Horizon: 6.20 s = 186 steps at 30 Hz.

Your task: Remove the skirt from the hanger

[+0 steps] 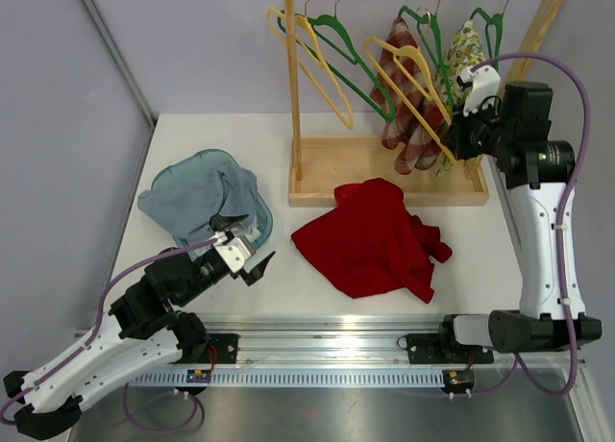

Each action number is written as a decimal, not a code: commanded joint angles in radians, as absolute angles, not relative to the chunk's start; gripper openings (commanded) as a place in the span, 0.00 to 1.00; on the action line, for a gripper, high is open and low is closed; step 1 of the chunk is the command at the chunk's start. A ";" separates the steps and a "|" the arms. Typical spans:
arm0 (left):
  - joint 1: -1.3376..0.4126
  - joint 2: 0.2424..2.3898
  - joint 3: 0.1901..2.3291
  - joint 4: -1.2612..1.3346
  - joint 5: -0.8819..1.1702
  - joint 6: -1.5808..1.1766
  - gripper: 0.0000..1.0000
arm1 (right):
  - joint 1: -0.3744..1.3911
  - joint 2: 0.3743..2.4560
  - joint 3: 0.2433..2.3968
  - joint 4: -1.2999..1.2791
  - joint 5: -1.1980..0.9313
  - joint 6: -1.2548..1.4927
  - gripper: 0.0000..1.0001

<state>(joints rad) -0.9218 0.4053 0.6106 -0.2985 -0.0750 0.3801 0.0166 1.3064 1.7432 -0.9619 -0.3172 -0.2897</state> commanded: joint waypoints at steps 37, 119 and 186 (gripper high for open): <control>-0.911 0.610 0.569 -0.059 0.208 0.330 0.99 | 0.314 1.418 1.942 -0.865 -0.058 -0.442 0.98; -0.308 1.330 2.023 0.089 -0.686 0.469 0.00 | -0.127 0.873 0.876 -0.554 -0.517 -0.290 1.00; -0.129 0.526 0.663 -0.187 0.397 -0.118 0.99 | -0.153 1.239 2.009 -1.054 -0.756 -0.108 0.81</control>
<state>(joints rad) -0.1299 0.5785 0.7147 -0.2596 0.2615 -0.1745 -0.1497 1.1343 1.8881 -1.1522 -0.7948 -0.3393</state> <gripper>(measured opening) 0.987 0.844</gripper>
